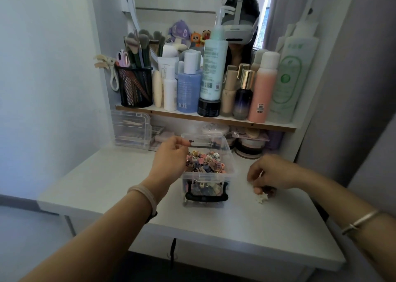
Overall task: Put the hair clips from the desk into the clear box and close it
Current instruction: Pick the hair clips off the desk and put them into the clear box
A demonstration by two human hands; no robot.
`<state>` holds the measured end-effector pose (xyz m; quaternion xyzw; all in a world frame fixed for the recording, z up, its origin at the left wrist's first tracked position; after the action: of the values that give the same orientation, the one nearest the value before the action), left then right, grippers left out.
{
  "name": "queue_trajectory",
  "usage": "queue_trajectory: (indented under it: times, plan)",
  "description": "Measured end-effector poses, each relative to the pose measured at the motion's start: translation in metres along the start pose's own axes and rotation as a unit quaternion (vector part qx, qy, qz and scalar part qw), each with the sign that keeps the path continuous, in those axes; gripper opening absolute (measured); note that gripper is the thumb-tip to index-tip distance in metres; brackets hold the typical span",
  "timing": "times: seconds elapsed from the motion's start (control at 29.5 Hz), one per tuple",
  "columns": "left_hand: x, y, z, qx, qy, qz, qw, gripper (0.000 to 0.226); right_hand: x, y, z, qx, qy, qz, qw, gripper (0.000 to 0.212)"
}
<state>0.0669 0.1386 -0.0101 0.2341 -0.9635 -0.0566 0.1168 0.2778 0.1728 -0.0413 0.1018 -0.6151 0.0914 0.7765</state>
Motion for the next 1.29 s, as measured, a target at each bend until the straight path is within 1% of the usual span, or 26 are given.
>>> queue_trajectory:
  times: [0.1, 0.24, 0.27, 0.3, 0.34, 0.37, 0.41, 0.44, 0.47, 0.54, 0.58, 0.64, 0.68, 0.71, 0.78, 0.81, 0.85, 0.88, 0.91, 0.95, 1.02, 1.12, 1.22, 1.29]
  plan:
    - [0.0, -0.001, -0.001, 0.0, 0.0, -0.001, 1.0, 0.016, 0.001, 0.004, 0.003, 0.008, -0.012, -0.021, 1.0, 0.016]
    - [0.001, 0.0, 0.0, -0.003, 0.002, -0.003, 1.0, 0.016, -0.003, 0.006, 0.009, 0.026, -0.061, -0.005, 0.998, 0.013]
    - [0.001, -0.001, -0.001, -0.003, 0.003, -0.003, 1.0, 0.016, 0.005, 0.007, 0.012, 0.03, -0.059, -0.029, 0.997, 0.014]
    - [0.001, -0.001, -0.001, -0.005, 0.004, -0.003, 1.0, 0.016, 0.021, 0.011, 0.017, 0.032, -0.034, -0.088, 0.995, 0.014]
    - [0.001, -0.001, -0.001, -0.007, 0.006, -0.004, 1.0, 0.016, 0.045, 0.013, 0.021, 0.023, 0.03, -0.167, 0.985, 0.014]
    - [0.002, -0.001, -0.001, -0.006, 0.007, -0.005, 1.0, 0.016, 0.068, 0.012, 0.024, 0.01, 0.122, -0.229, 0.966, 0.012]
    - [0.002, 0.0, -0.001, -0.006, 0.009, -0.006, 1.0, 0.017, 0.085, 0.009, 0.031, 0.008, 0.215, -0.26, 0.941, 0.009]
    - [0.002, -0.001, 0.0, -0.005, 0.012, -0.006, 1.0, 0.017, 0.093, 0.006, 0.041, 0.018, 0.284, -0.259, 0.923, 0.006]
    - [0.002, 0.0, 0.0, -0.005, 0.014, -0.005, 1.0, 0.017, 0.096, 0.005, 0.055, 0.039, 0.315, -0.238, 0.918, 0.006]
    - [0.001, -0.001, 0.0, -0.004, 0.013, -0.003, 1.0, 0.017, 0.09, 0.001, 0.078, 0.086, 0.312, -0.184, 0.928, 0.012]
    - [0.001, -0.001, 0.0, -0.004, 0.013, -0.003, 1.0, 0.017, 0.087, 0.001, 0.079, 0.089, 0.305, -0.173, 0.932, 0.015]
    - [0.002, -0.001, -0.002, -0.007, 0.015, -0.003, 1.0, 0.016, 0.089, 0.004, 0.066, 0.065, 0.299, -0.181, 0.935, 0.014]
    - [0.002, -0.001, -0.001, -0.008, 0.016, -0.003, 1.0, 0.016, 0.087, 0.004, 0.056, 0.049, 0.277, -0.185, 0.942, 0.012]
    - [0.002, -0.001, -0.001, -0.009, 0.018, -0.004, 1.0, 0.016, 0.082, 0.004, 0.047, 0.038, 0.239, -0.169, 0.956, 0.013]
    - [0.001, -0.001, -0.001, -0.008, 0.018, 0.0, 1.0, 0.016, 0.053, 0.002, 0.03, 0.026, 0.127, -0.071, 0.989, 0.015]
    - [0.001, -0.001, -0.001, -0.009, 0.019, 0.003, 1.0, 0.016, 0.036, -0.002, 0.022, 0.023, 0.056, -0.012, 0.998, 0.02]
    - [0.0, -0.001, -0.002, -0.01, 0.021, 0.005, 1.0, 0.016, 0.02, -0.006, 0.013, 0.017, -0.007, 0.036, 0.999, 0.027]
    - [0.0, -0.001, -0.002, -0.011, 0.021, 0.005, 1.0, 0.016, 0.009, -0.009, 0.006, 0.011, -0.046, 0.063, 0.997, 0.033]
    - [0.0, -0.001, -0.002, -0.011, 0.021, 0.003, 1.0, 0.016, 0.003, -0.011, 0.002, 0.005, -0.061, 0.067, 0.996, 0.037]
    - [0.001, 0.0, -0.002, -0.011, 0.022, 0.001, 1.0, 0.016, 0.001, -0.01, 0.001, 0.001, -0.058, 0.055, 0.997, 0.036]
    - [0.0, 0.0, -0.001, -0.011, 0.023, -0.001, 1.0, 0.016, -0.001, -0.008, 0.004, 0.0, -0.044, 0.029, 0.999, 0.03]
    - [0.0, 0.0, 0.0, -0.008, 0.022, 0.0, 1.0, 0.016, -0.001, -0.004, 0.017, 0.034, -0.036, -0.003, 0.999, 0.019]
    - [-0.001, 0.001, 0.0, -0.008, 0.02, 0.002, 1.0, 0.016, -0.002, -0.003, 0.027, 0.053, -0.024, -0.006, 0.998, 0.018]
    - [0.0, 0.001, 0.0, -0.009, 0.02, 0.002, 1.0, 0.016, -0.004, -0.001, 0.029, 0.064, -0.042, -0.009, 0.997, 0.02]
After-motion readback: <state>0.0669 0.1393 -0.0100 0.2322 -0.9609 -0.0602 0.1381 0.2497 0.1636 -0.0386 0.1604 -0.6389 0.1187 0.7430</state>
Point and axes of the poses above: each hand's wrist, its own y-axis towards the middle knuckle, its own x-axis out of the back of the hand, z = x × y, the point moved 10 cm from there along y, towards the middle knuckle, and after that the axes turned 14 degrees about -z, right-handed, at the moved point
